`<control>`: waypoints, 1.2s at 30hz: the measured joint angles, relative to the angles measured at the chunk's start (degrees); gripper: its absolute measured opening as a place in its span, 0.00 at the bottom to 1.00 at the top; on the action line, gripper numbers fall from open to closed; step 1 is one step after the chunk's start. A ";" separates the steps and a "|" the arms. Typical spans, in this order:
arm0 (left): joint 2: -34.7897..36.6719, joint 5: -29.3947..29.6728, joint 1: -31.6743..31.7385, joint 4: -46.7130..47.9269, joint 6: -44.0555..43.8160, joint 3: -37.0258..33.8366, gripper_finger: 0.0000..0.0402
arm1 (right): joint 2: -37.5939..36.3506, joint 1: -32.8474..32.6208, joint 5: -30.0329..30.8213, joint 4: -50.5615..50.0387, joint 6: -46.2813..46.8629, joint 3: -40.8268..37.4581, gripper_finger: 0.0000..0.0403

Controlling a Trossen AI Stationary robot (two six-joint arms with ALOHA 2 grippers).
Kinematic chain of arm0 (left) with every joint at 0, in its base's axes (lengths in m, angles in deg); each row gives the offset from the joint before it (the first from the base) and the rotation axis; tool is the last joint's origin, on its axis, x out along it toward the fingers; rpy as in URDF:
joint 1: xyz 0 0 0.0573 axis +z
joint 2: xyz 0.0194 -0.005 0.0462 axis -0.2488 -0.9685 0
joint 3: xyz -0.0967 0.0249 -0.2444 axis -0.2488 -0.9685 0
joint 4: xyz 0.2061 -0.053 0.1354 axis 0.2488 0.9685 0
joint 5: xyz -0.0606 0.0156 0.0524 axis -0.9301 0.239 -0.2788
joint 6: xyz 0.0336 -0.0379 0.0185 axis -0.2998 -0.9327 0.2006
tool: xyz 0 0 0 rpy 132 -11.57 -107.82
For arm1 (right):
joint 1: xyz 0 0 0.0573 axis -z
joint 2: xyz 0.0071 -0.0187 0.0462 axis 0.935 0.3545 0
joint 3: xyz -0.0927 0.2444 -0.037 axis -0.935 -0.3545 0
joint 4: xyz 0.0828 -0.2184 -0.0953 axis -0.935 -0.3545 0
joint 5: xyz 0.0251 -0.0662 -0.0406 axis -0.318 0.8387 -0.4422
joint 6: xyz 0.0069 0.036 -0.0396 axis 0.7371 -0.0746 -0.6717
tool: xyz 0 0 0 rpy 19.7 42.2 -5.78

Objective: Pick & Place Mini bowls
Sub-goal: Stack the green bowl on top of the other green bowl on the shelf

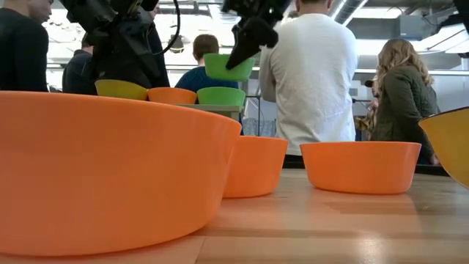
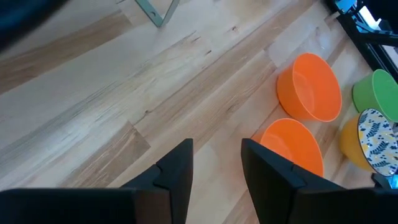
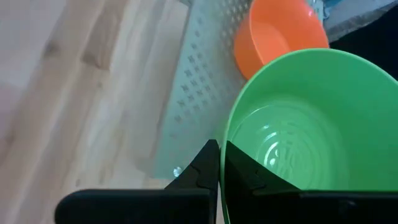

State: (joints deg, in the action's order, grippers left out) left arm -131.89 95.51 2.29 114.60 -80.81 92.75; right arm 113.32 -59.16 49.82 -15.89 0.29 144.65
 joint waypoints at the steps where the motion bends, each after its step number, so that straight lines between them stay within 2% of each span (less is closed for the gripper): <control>1: 0.00 0.00 0.00 -0.10 0.00 0.00 0.34 | 0.17 0.60 -0.98 0.01 -0.38 -0.02 0.01; 11: -0.02 0.94 0.10 -2.59 0.04 0.00 0.34 | 0.10 5.33 -12.79 3.02 0.70 -0.07 0.00; 15: 0.00 2.09 0.93 -3.66 5.17 0.02 0.34 | 1.59 6.36 -12.98 2.82 0.40 -0.13 0.01; 21: 0.00 -2.23 0.49 -3.60 12.71 0.02 0.34 | 3.03 7.24 -13.41 3.30 0.24 -0.08 0.01; 36: 0.00 -2.19 0.94 -3.60 16.09 0.02 0.34 | 3.89 7.72 -14.86 3.34 0.02 -0.09 0.02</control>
State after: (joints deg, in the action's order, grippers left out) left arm -131.89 93.32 3.23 110.99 -64.73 92.77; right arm 117.22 -51.43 34.96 -12.55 0.32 144.56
